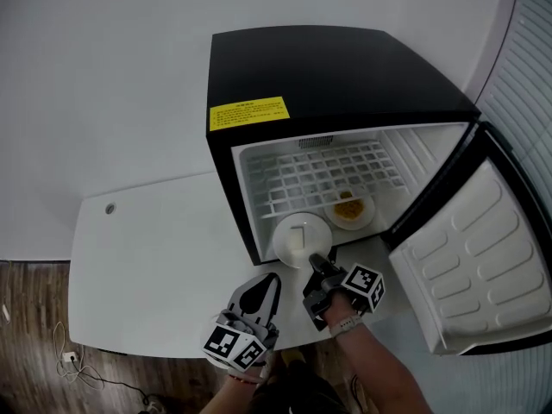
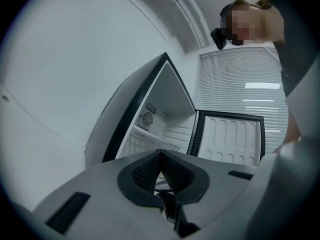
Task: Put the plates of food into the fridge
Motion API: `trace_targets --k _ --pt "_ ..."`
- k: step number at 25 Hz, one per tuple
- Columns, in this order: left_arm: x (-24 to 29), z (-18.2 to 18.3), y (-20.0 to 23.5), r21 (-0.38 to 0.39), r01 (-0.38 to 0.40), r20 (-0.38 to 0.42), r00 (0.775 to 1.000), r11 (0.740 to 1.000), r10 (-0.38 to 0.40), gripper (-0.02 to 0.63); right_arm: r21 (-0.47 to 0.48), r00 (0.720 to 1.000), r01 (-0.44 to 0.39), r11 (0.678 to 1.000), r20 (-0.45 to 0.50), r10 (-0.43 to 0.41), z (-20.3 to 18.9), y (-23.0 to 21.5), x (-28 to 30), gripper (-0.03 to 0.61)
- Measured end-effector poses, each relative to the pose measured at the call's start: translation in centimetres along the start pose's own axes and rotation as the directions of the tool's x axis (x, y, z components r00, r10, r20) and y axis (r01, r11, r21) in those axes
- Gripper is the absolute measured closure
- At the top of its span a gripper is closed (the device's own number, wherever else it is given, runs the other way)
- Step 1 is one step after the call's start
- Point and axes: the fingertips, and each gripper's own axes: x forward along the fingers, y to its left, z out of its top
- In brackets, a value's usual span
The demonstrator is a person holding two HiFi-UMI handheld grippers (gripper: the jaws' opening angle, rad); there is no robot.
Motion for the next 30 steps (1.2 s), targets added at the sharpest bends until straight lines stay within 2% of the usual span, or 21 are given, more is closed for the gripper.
trace_targets --k 6,13,22,30 --pt "1.0 -0.2 1.0 -0.002 -0.027 0.007 1.0 1.0 0.027 0.607 0.009 1.0 0.009 1.0 0.0 -0.009 0.8 0.4 2.4 0.565" --pt "0.2 0.5 4.1 0.018 -0.119 0.029 0.993 0.993 0.118 0.607 -0.014 0.999 0.036 0.999 0.003 -0.036 1.5 0.9 4.5 0.565" --pt "-0.5 1.9 7.8 0.032 -0.217 0.062 0.975 0.976 0.214 0.607 -0.143 0.996 0.091 0.986 0.018 -0.089 2.2 1.9 6.4 0.565" --pt "0.4 3.5 10.3 0.031 -0.251 0.084 0.965 0.967 0.248 0.607 -0.194 0.992 0.129 0.972 0.025 -0.127 2.7 2.2 7.1 0.565"
